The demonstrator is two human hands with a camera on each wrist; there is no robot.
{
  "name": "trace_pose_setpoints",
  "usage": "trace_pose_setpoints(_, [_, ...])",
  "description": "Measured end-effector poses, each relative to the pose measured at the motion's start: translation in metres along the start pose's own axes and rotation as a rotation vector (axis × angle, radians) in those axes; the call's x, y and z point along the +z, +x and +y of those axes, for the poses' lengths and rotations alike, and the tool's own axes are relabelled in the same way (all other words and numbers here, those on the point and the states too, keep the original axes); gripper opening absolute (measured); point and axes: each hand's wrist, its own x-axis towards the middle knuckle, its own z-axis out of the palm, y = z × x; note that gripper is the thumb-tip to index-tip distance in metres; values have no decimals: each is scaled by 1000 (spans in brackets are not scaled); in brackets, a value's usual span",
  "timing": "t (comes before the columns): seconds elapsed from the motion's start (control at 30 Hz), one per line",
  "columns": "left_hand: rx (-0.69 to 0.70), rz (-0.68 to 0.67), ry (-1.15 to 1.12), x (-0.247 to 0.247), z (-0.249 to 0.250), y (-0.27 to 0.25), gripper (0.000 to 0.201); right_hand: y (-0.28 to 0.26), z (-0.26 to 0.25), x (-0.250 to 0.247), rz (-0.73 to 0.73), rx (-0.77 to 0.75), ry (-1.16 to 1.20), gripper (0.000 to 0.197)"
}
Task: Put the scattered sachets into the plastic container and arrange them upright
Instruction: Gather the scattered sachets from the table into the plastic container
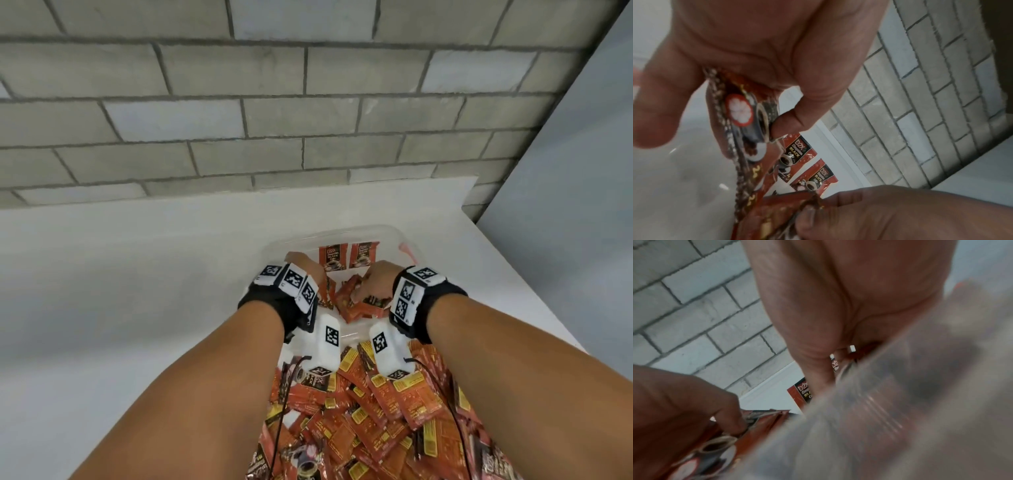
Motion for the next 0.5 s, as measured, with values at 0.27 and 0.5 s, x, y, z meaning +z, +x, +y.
trace_pose_setpoints(0.27, [81, -16, -4, -16, 4, -14, 25, -37, -8, -15, 38, -72, 23, 51])
trace_pose_setpoints(0.5, [-14, -226, -868, -51, -13, -92, 18, -109, 10, -14, 144, -313, 368, 28])
